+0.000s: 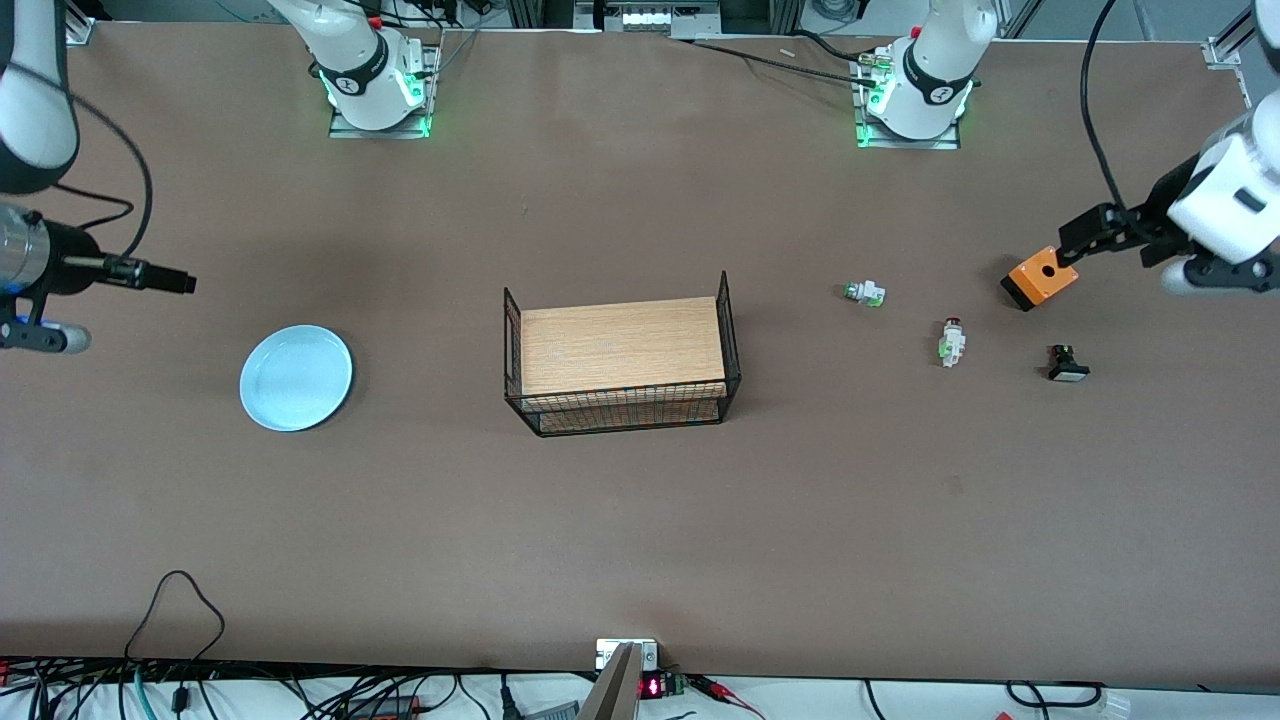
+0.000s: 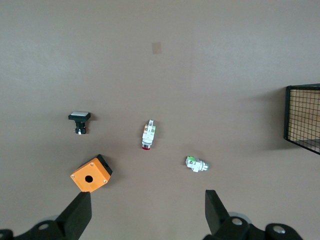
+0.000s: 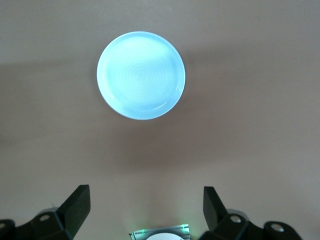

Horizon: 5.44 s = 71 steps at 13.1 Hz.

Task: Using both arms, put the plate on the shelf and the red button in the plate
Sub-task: 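Reach the right gripper to the blue plate while the left gripper reaches the switch, then grasp the plate rim with the right gripper while the left gripper lowers, then grasp the white switch with the left gripper while the right gripper lifts the plate, then carry the plate toward the wooden box while the left gripper lifts the switch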

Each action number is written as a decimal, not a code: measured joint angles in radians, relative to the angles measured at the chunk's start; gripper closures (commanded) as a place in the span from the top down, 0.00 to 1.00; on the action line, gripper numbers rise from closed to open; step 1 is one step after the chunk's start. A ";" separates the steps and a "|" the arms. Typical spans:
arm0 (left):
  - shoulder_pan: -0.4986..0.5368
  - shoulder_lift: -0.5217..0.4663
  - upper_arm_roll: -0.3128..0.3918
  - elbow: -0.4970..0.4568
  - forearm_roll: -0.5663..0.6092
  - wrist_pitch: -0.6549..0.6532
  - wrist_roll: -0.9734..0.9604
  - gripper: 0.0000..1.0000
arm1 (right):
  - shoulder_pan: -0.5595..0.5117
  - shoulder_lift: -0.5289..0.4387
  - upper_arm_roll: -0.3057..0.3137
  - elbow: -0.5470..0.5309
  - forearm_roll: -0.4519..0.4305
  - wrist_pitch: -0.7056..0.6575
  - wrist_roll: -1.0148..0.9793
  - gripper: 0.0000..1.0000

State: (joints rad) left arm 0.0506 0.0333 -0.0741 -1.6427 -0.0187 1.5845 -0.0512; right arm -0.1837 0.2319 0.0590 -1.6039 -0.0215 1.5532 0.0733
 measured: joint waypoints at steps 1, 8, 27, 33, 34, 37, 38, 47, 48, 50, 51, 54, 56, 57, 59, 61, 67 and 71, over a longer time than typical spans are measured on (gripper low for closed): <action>0.000 0.008 0.000 0.001 0.000 0.000 0.000 1.00 | -0.002 0.027 0.000 0.033 0.001 -0.002 0.000 1.00; 0.001 0.012 0.001 0.012 0.000 0.000 0.000 1.00 | -0.077 0.214 -0.001 0.114 0.001 0.091 -0.096 1.00; -0.005 0.098 -0.004 0.013 0.004 -0.028 0.003 1.00 | -0.055 0.558 0.015 0.128 0.005 0.449 -0.279 0.95; 0.002 0.119 -0.002 0.008 0.015 -0.093 0.003 1.00 | -0.067 0.571 0.014 0.128 0.005 0.470 -0.327 0.71; 0.004 0.119 -0.002 0.004 0.015 -0.084 0.003 1.00 | -0.067 0.574 0.014 0.128 0.005 0.471 -0.327 0.63; 0.006 0.120 -0.001 -0.025 0.015 -0.032 0.003 1.00 | -0.074 0.576 0.012 0.128 0.005 0.471 -0.327 0.39; 0.006 0.120 -0.001 -0.045 0.015 -0.003 0.004 1.00 | -0.075 0.576 0.011 0.128 0.005 0.471 -0.327 0.31; 0.004 0.122 -0.003 -0.321 0.015 0.285 0.005 1.00 | -0.112 0.573 0.007 0.137 0.132 0.356 -0.313 0.00; 0.001 0.124 -0.004 -0.339 0.015 0.295 0.006 1.00 | -0.118 0.573 0.007 0.137 0.143 0.349 -0.313 0.00; -0.002 0.135 -0.006 -0.354 0.015 0.303 0.026 1.00 | -0.120 0.572 0.007 0.144 0.148 0.326 -0.312 0.00; -0.003 0.148 -0.007 -0.356 0.015 0.313 0.047 1.00 | -0.119 0.571 0.008 0.158 0.148 0.296 -0.310 0.00; 0.000 0.203 -0.007 -0.359 0.015 0.364 0.103 1.00 | -0.118 0.563 0.008 0.250 0.148 0.159 -0.303 0.00; 0.004 0.233 -0.006 -0.375 0.015 0.430 0.120 1.00 | -0.118 0.557 0.008 0.302 0.148 0.100 -0.299 0.00; 0.004 0.241 -0.005 -0.397 0.015 0.478 0.123 1.00 | -0.118 0.556 0.008 0.322 0.148 0.086 -0.299 0.00; 0.004 0.249 -0.006 -0.463 0.015 0.594 0.125 1.00 | -0.118 0.556 0.010 0.365 0.148 0.038 -0.299 0.00; 0.007 0.255 -0.005 -0.523 0.016 0.678 0.142 1.00 | -0.111 0.555 0.014 0.434 0.148 -0.062 -0.293 0.00; 0.069 0.345 -0.003 -0.552 0.016 0.790 0.241 1.00 | -0.079 0.489 0.058 0.534 0.150 -0.253 -0.152 0.00; 0.069 0.360 -0.006 -0.602 0.016 0.854 0.242 1.00 | -0.051 0.410 0.130 0.536 0.196 -0.309 0.061 0.00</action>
State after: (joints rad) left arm 0.1195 0.3931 -0.0805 -2.2451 -0.0031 2.4380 0.1904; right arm -0.2346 0.6418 0.1887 -1.0679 0.1743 1.2444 0.1338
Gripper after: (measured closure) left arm 0.000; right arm 0.974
